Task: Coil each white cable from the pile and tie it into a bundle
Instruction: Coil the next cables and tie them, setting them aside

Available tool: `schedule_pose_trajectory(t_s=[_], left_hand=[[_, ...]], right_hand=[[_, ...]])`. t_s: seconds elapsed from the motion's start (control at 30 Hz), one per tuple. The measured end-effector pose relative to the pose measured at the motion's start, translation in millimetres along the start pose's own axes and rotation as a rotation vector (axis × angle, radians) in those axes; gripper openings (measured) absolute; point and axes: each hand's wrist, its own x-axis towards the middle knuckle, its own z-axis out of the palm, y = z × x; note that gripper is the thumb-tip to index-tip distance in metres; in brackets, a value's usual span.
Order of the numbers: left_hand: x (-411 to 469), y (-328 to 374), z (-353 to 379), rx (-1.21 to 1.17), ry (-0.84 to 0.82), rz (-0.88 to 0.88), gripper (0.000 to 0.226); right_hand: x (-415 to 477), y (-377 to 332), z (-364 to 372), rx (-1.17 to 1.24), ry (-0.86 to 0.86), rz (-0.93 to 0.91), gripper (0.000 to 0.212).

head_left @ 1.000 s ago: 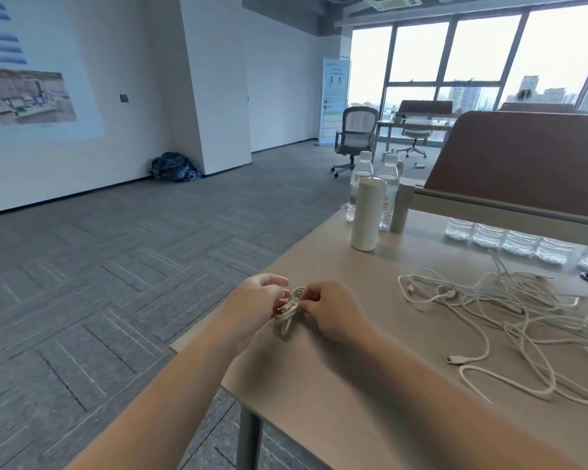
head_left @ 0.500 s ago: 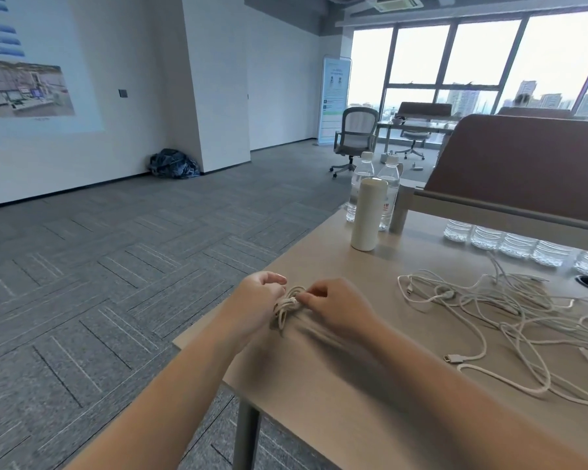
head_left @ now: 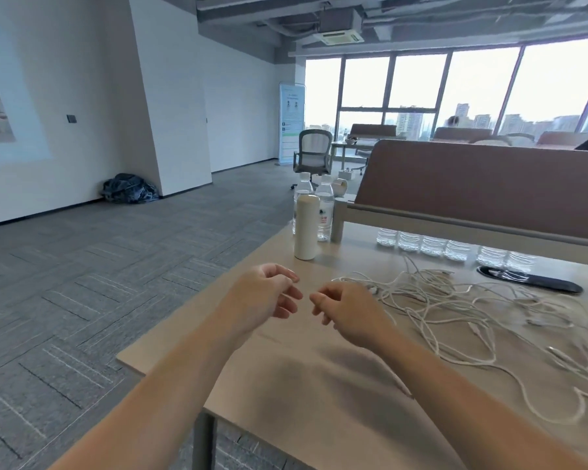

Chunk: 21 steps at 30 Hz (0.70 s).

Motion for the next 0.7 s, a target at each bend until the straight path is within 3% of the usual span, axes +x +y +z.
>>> schedule_pose_trajectory(t_s=[0.23, 0.43, 0.7], left_hand=[[-10.9, 23.7, 108.9, 0.076, -0.188, 0.088, 0.019], [-6.9, 34.5, 182.4, 0.022, -0.306, 0.063, 0.02], [18.8, 29.0, 238.5, 0.177, -0.32, 0.082, 0.016]], right_hand=[[-64.6, 50.1, -100.4, -0.131, 0.174, 0.039, 0.035], [-94.9, 111.3, -165.9, -0.271, 0.247, 0.219, 0.026], [-97.3, 151.2, -178.7, -0.393, -0.007, 0.377, 0.022]])
